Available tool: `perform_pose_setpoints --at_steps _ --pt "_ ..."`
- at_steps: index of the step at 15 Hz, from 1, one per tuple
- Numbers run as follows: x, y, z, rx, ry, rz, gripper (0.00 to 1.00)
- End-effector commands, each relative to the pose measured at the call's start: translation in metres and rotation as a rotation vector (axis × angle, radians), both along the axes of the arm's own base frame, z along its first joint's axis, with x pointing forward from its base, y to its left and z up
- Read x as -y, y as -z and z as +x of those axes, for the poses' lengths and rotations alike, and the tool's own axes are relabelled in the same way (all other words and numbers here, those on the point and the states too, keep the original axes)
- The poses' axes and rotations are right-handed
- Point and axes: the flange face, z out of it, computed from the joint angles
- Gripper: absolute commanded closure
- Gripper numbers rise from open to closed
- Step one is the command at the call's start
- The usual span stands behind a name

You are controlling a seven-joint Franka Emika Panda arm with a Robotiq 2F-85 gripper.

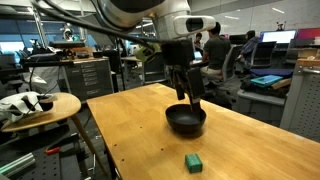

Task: Put the block in the bowl

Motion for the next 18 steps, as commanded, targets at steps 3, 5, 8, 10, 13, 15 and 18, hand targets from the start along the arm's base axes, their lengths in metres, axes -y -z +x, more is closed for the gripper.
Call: perform_pose_setpoints --at_steps 3,5,8,10,13,15,18 --pt "0.012 0.049 0.009 0.011 0.050 0.027 0.00" --pt "0.015 0.067 0.009 -0.008 0.065 0.040 0.00" --pt "0.019 0.092 0.011 -0.030 0.088 0.053 0.00" --pt "0.023 0.105 0.013 -0.027 0.098 0.055 0.00" --pt "0.030 0.122 0.018 -0.029 0.106 0.057 0.00" --pt "0.034 0.132 0.022 -0.039 0.106 0.056 0.00" --pt "0.038 0.147 0.025 -0.061 0.100 0.057 0.00"
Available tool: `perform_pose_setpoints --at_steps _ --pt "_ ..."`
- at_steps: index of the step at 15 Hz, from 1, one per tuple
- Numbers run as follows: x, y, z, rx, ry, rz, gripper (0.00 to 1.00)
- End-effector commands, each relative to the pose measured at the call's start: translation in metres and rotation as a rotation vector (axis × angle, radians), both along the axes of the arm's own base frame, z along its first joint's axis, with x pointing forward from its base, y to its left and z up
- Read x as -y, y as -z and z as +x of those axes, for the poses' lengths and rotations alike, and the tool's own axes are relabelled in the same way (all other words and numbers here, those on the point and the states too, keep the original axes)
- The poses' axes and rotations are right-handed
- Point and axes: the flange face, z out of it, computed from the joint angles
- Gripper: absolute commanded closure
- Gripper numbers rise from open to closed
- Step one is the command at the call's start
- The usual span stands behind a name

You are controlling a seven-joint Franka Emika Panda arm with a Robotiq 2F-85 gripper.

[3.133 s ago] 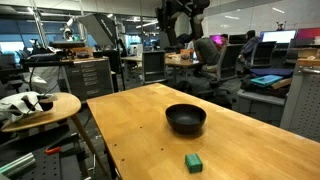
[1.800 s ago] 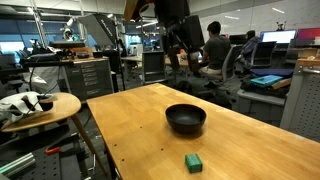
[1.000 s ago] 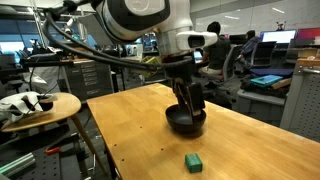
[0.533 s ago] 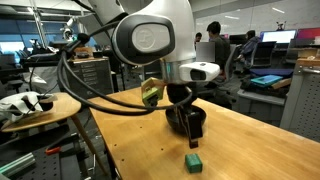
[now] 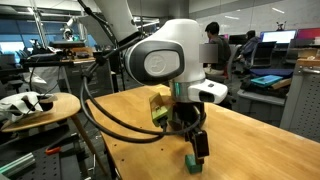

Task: Put the block in the bowl

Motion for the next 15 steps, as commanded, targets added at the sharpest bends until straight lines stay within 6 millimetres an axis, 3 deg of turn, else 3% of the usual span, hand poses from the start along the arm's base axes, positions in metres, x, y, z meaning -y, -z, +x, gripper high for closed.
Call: perform_pose_setpoints --at_steps 1,4,6,10,13,15 --pt "0.010 0.015 0.009 -0.005 -0.014 0.000 0.00" --pt "0.010 0.024 0.007 -0.026 -0.022 0.012 0.00" --pt "0.010 0.027 0.006 -0.032 -0.027 0.020 0.26" --pt "0.011 0.027 0.006 -0.028 -0.036 0.011 0.59" --pt "0.011 0.025 0.007 -0.027 -0.040 0.008 0.78" --pt "0.010 0.023 0.005 -0.028 -0.042 0.014 0.78"
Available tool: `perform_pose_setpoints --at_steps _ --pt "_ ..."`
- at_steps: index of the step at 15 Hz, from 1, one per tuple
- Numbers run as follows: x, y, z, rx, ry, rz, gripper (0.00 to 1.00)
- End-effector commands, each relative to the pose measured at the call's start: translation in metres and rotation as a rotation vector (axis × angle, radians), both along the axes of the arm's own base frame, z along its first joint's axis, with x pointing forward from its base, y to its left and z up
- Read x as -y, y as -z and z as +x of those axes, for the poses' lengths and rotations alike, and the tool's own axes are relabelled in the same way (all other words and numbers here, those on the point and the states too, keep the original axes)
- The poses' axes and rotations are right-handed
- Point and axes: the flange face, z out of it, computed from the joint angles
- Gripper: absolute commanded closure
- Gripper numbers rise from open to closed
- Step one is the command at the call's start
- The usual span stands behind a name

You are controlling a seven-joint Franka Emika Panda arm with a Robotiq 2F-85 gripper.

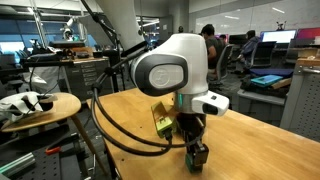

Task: Put the block in the bowl

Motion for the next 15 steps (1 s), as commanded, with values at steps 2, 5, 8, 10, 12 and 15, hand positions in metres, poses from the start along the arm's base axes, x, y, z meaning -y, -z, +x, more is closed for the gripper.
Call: perform_pose_setpoints --at_steps 2,5,8,10,12,15 --pt "0.004 -0.011 0.001 0.015 -0.008 0.003 0.78" --pt "0.002 -0.029 0.003 0.022 -0.005 -0.020 0.78" --pt "-0.003 -0.058 0.008 0.048 -0.019 -0.058 0.78" --pt "-0.011 -0.079 0.012 0.063 -0.044 -0.085 0.78" --pt "-0.025 -0.099 0.018 0.076 -0.082 -0.109 0.78" --pt "-0.053 -0.124 0.030 0.102 -0.152 -0.138 0.78"
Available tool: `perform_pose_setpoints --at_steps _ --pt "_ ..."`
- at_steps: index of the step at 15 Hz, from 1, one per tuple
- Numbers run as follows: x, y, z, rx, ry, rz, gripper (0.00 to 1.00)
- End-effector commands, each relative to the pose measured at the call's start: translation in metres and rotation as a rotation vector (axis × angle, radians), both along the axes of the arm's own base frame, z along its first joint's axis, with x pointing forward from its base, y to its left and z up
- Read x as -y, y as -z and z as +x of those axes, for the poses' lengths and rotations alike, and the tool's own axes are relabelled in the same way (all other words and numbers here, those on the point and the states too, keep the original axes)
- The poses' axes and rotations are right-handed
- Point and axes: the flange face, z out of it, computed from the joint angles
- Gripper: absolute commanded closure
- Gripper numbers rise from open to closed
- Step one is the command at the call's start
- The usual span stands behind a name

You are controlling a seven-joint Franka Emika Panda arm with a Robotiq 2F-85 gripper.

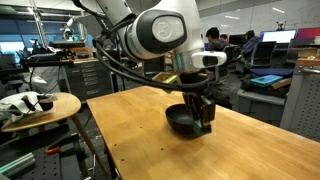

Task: Put the block in the bowl

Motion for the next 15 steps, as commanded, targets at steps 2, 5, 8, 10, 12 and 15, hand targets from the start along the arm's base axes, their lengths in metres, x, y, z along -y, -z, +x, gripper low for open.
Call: perform_pose_setpoints --at_steps 2,5,8,10,12,15 --pt "-0.043 -0.038 0.009 0.028 -0.092 -0.037 0.78" --pt "-0.072 -0.041 0.020 0.043 -0.165 -0.032 0.78" --pt "-0.101 -0.031 0.028 0.046 -0.238 -0.009 0.78" --pt "-0.117 -0.021 0.035 0.052 -0.285 -0.002 0.78" --pt "-0.127 -0.008 0.041 0.045 -0.323 0.004 0.78" --pt "-0.135 0.019 0.048 0.017 -0.366 0.016 0.78"
